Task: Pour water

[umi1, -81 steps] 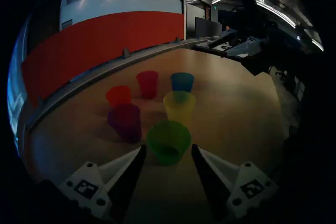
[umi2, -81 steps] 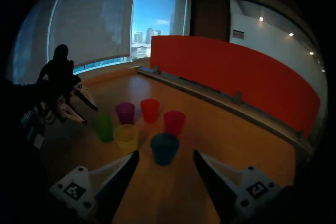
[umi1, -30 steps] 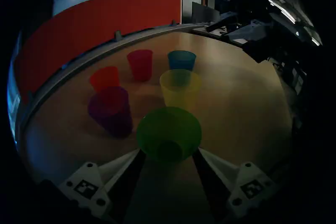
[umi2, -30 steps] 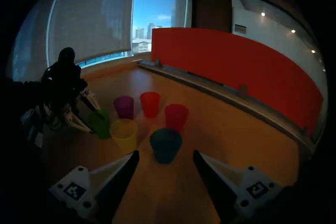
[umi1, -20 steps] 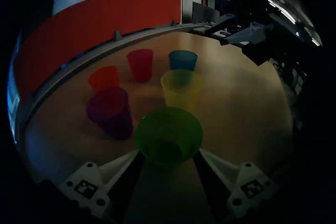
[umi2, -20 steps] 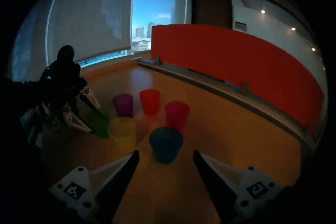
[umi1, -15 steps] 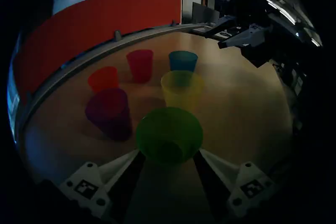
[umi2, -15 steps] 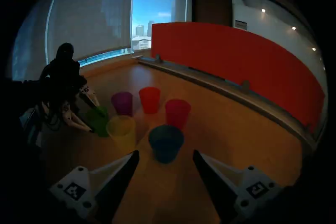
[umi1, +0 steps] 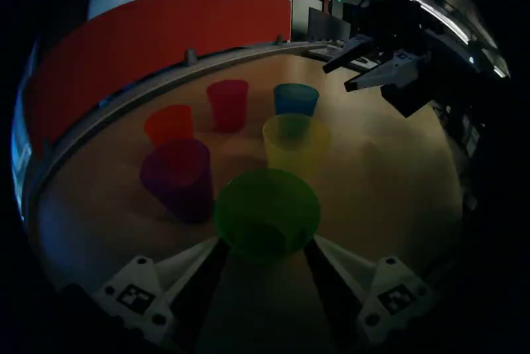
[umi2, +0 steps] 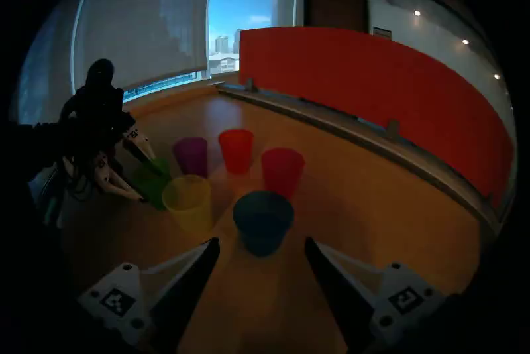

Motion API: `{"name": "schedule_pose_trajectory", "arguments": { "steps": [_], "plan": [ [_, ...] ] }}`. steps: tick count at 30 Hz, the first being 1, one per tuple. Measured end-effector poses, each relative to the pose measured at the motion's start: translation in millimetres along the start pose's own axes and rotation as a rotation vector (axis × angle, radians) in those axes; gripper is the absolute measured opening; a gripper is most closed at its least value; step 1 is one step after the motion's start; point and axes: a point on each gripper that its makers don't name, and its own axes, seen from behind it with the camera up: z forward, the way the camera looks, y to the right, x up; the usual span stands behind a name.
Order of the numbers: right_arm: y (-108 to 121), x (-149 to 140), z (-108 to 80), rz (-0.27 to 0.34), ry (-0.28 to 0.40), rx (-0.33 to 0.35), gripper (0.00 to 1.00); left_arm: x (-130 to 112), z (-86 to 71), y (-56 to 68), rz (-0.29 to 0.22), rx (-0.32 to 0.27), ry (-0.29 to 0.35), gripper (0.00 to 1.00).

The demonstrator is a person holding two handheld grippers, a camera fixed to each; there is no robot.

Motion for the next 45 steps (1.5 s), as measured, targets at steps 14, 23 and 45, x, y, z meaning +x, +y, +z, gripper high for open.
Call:
{"name": "schedule_pose_trajectory", "arguments": {
  "steps": [14,23,45],
  "plan": [
    [-2.7,-9.0,9.7,0.006,-0.016,0.007,0.99,6.7,-4.9,0.4,0.006,0.006,0.02,0.77],
    [-2.5,-15.0,14.7,0.018,-0.026,0.009,0.99,18.6,-14.4,3.7,0.01,0.011,0.057,0.77],
    [-0.5,-24.8,48.3,0.015,-0.07,0.008,0.99,42.7,-43.5,0.2,-0.001,0.035,0.126,0.77]
  ]
}}
